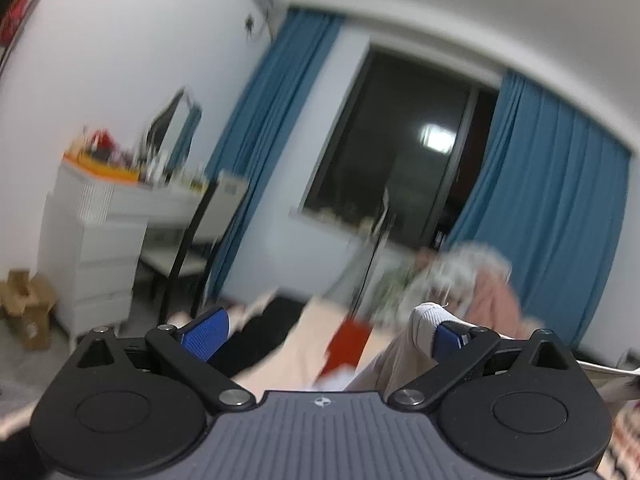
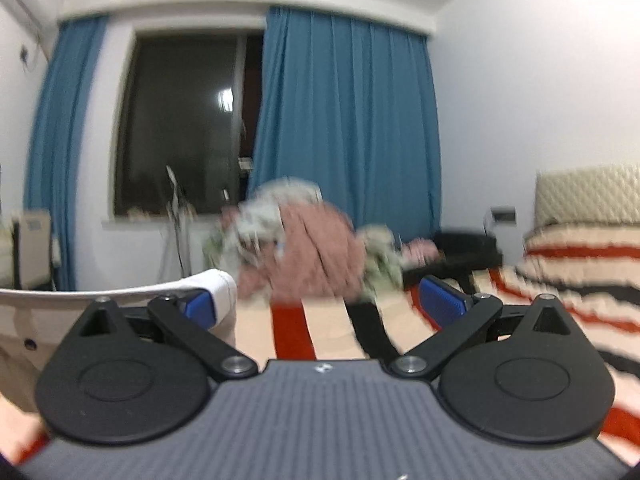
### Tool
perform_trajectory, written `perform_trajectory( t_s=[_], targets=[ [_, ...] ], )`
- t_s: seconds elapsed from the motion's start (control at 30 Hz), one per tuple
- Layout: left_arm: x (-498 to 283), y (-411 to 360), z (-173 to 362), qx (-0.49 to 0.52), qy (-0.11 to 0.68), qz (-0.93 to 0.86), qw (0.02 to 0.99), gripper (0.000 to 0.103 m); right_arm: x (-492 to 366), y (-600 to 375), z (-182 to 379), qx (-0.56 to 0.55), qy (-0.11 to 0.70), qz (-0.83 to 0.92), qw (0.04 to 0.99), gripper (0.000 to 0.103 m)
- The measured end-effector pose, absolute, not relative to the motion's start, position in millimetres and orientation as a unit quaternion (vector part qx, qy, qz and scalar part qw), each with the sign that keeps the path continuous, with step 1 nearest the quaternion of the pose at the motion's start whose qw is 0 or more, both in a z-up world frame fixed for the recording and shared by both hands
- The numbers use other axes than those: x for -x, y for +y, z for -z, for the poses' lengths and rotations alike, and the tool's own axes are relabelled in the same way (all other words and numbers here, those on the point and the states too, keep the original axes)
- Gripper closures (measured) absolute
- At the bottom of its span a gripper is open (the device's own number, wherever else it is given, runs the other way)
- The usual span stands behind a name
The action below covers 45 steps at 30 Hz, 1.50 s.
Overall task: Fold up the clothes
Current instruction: 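Raise the T-shirt high with both grippers to shake it out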
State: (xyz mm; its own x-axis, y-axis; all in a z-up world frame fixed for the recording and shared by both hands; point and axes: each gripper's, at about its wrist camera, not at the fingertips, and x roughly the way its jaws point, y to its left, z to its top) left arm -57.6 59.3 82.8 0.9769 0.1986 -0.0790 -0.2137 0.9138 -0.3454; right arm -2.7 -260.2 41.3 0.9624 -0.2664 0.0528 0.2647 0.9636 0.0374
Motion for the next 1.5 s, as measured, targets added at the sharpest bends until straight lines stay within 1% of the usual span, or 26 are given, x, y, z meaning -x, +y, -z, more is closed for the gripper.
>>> perform_trajectory(
  t_s=[0.17, 0.33, 0.47, 0.57, 0.7, 0.73, 0.8, 0.87, 1.0, 1.17, 1.3, 1.4, 1.5],
  targets=[
    [96, 61, -199, 0.161, -0.078, -0.084, 0.980, 0.001, 29, -265, -159, -0.043, -0.096, 0.092, 0.990, 0.000],
    [135, 49, -313, 0.115, -0.157, -0.070, 0.978, 0.000, 56, -283, -269, -0.073, -0.148, 0.058, 0.985, 0.000],
    [157, 36, -387, 0.092, -0.203, -0.056, 0.973, 0.000, 73, -296, -349, -0.074, -0.176, 0.035, 0.981, 0.000],
    [156, 24, -426, 0.081, -0.209, -0.042, 0.974, 0.000, 64, -304, -373, -0.067, -0.172, 0.032, 0.982, 0.000],
    [129, 10, -455, 0.074, -0.193, -0.025, 0.978, 0.000, 45, -313, -397, -0.051, -0.163, 0.034, 0.985, 0.000],
    [117, 8, -454, 0.074, -0.187, -0.018, 0.979, 0.000, 41, -315, -403, -0.047, -0.161, 0.034, 0.985, 0.000],
    [86, 3, -444, 0.076, -0.176, -0.010, 0.981, 0.000, 29, -319, -412, -0.039, -0.155, 0.035, 0.987, 0.000],
    [44, 2, -421, 0.074, -0.153, -0.007, 0.985, 0.000, 0, -321, -395, -0.035, -0.136, 0.041, 0.989, 0.000],
    [-68, 9, -354, 0.071, -0.073, -0.003, 0.995, 0.000, -78, -322, -342, -0.036, -0.073, 0.052, 0.995, 0.000],
    [-226, 12, -265, 0.078, 0.028, -0.018, 0.996, 0.000, -210, -316, -259, -0.043, 0.008, 0.065, 0.997, 0.000],
    [-367, 7, -188, 0.091, 0.087, -0.028, 0.992, 0.000, -324, -310, -190, -0.022, 0.033, 0.093, 0.995, 0.000],
    [-458, -1, -114, 0.095, 0.125, -0.032, 0.987, 0.000, -410, -315, -132, -0.015, 0.065, 0.105, 0.992, 0.000],
    [-560, 27, -35, 0.095, 0.190, -0.034, 0.977, 0.000, -478, -320, -66, -0.018, 0.111, 0.107, 0.988, 0.000]
  ],
)
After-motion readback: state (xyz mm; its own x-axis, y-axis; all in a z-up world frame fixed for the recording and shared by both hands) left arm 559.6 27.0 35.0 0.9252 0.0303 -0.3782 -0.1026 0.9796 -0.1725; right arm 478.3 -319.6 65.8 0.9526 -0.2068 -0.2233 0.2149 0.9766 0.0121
